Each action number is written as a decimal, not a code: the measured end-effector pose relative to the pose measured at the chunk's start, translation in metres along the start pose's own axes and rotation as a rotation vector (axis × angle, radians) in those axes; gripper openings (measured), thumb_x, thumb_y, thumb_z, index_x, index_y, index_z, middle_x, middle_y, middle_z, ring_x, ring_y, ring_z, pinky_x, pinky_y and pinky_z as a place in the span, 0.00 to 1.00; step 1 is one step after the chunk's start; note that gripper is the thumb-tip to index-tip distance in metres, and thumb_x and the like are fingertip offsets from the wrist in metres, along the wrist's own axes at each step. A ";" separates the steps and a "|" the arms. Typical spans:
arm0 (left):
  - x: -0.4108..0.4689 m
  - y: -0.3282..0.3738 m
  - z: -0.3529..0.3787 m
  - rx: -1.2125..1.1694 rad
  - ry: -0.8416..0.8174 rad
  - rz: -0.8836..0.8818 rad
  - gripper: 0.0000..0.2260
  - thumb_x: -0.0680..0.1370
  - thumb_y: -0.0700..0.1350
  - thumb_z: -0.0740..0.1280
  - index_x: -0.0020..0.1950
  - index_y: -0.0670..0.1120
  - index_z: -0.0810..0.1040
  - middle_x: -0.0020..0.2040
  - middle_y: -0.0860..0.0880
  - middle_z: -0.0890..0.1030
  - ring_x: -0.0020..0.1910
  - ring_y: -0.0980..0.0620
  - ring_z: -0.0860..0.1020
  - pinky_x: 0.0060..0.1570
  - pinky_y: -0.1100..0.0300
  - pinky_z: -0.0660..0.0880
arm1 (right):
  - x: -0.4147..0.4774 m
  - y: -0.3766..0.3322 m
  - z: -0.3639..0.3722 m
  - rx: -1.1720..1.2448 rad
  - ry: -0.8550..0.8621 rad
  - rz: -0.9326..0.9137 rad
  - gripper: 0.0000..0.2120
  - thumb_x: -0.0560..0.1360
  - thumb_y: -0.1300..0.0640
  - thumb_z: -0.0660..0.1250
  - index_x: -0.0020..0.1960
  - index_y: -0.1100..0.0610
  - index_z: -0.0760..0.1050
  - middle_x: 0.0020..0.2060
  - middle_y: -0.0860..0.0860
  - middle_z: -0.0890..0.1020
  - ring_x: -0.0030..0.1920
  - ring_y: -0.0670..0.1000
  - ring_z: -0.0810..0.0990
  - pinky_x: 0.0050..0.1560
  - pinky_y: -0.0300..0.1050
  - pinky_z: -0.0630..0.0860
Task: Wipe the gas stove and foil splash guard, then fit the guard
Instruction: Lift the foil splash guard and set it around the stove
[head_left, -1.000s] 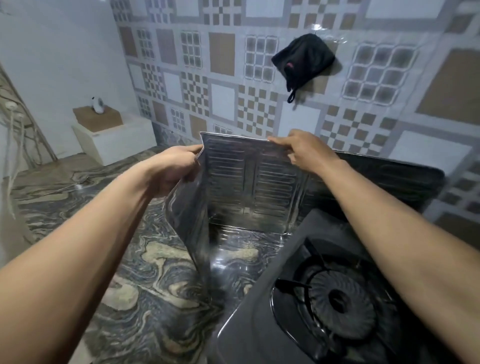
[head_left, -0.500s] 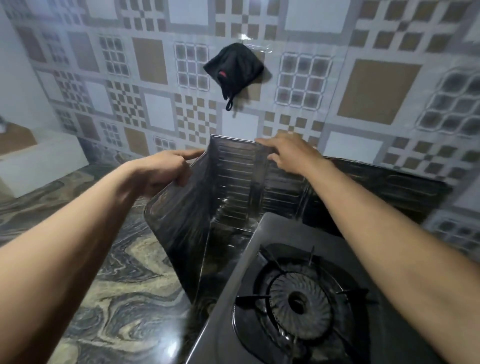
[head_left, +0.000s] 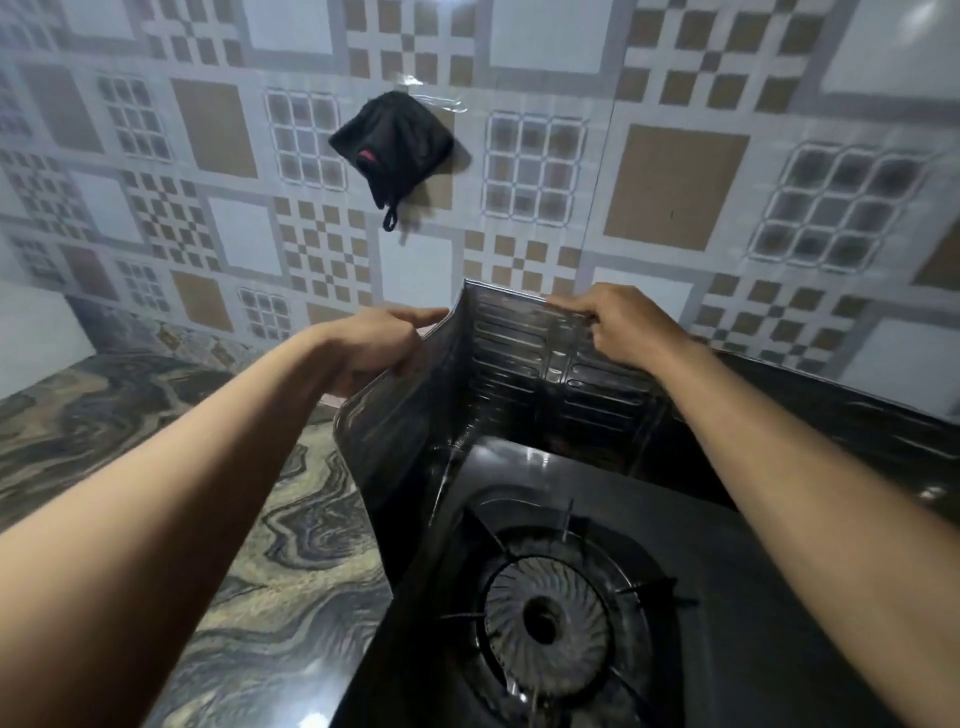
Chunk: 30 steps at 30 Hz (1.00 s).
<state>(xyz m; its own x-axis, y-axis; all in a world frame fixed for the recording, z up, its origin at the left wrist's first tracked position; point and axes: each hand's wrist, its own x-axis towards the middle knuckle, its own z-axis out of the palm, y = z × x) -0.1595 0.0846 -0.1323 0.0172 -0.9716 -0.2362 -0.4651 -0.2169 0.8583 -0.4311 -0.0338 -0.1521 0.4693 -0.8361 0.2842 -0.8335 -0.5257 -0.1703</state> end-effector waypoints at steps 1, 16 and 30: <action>0.002 0.002 0.008 0.009 -0.016 0.001 0.40 0.71 0.23 0.52 0.74 0.57 0.71 0.52 0.45 0.82 0.37 0.50 0.84 0.29 0.58 0.80 | -0.006 0.005 0.000 -0.003 0.005 0.002 0.35 0.74 0.74 0.59 0.71 0.42 0.71 0.66 0.56 0.76 0.67 0.59 0.73 0.64 0.47 0.70; 0.008 0.001 0.054 0.492 0.108 0.166 0.33 0.76 0.35 0.65 0.80 0.49 0.60 0.75 0.44 0.71 0.71 0.42 0.71 0.71 0.51 0.68 | -0.049 0.047 0.021 0.003 0.183 0.006 0.34 0.73 0.52 0.74 0.76 0.48 0.65 0.55 0.52 0.74 0.58 0.54 0.72 0.62 0.52 0.70; -0.001 0.005 0.072 0.634 0.219 0.171 0.35 0.77 0.33 0.62 0.82 0.50 0.55 0.75 0.41 0.71 0.72 0.40 0.70 0.69 0.52 0.66 | -0.036 0.059 0.026 -0.461 0.287 -0.278 0.36 0.68 0.50 0.76 0.72 0.59 0.69 0.62 0.60 0.75 0.58 0.62 0.72 0.53 0.60 0.73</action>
<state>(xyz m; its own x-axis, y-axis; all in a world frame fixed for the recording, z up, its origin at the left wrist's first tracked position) -0.2257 0.0911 -0.1611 0.0452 -0.9984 0.0332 -0.9036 -0.0267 0.4276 -0.4894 -0.0387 -0.1968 0.6437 -0.5675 0.5134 -0.7614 -0.5425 0.3549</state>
